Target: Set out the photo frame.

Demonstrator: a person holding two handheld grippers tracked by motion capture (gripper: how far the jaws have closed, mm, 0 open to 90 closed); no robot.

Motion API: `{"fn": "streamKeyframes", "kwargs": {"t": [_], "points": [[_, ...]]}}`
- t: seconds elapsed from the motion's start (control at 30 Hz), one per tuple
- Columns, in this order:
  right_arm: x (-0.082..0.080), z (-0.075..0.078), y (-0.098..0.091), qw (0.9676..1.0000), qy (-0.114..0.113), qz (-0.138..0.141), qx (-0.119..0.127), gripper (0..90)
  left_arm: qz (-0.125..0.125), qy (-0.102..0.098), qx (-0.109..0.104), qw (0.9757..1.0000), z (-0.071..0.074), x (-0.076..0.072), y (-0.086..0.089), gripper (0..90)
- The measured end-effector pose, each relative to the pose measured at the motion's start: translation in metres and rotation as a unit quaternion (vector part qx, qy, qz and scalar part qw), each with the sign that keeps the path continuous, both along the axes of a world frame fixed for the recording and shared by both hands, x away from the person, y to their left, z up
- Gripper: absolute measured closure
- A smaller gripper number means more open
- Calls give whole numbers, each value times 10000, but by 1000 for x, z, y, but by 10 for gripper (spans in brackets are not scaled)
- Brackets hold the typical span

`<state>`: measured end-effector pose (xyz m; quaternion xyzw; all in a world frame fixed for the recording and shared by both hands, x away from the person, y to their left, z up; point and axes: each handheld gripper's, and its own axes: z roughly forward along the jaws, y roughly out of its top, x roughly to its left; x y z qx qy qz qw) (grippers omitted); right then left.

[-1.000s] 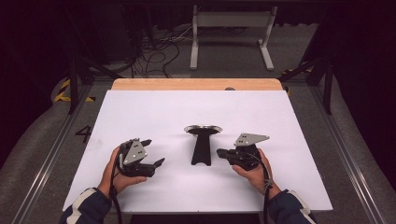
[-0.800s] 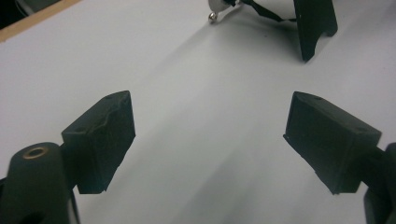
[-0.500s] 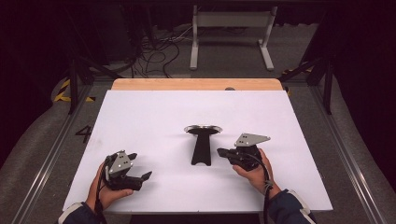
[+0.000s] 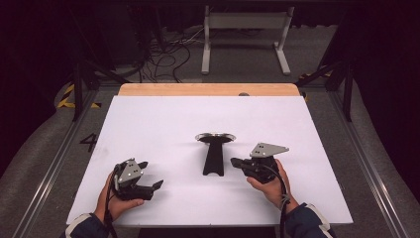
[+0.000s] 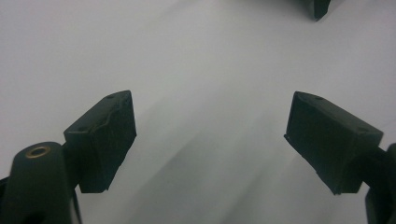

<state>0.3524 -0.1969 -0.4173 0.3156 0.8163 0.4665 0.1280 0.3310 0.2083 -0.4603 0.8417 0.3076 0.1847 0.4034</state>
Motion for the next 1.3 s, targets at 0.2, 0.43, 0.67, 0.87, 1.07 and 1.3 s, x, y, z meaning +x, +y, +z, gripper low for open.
{"fn": "streamKeyframes", "kwargs": {"t": [0.2,0.43,0.67,0.87,1.07,1.3], "points": [[-6,0,8,10000,-45,0,-88,900,-114,-167,6,9998,2,11,-14,203],[-12,-2,24,9996,-220,-172,-67,900,-413,-432,-333,9977,25,44,-35,349],[-12,-6,54,9983,-484,-255,-220,900,-720,-642,-448,9943,45,69,-71,386],[-11,-20,85,9965,-637,-277,-466,900,-892,-455,-458,9939,49,87,-101,342],[-13,-33,107,9932,-817,-360,-744,900,-902,-431,-245,9947,44,95,-122,398],[-19,-47,134,9868,-1032,-210,-1231,900,-1063,-583,104,9926,40,99,-126,650]]}}
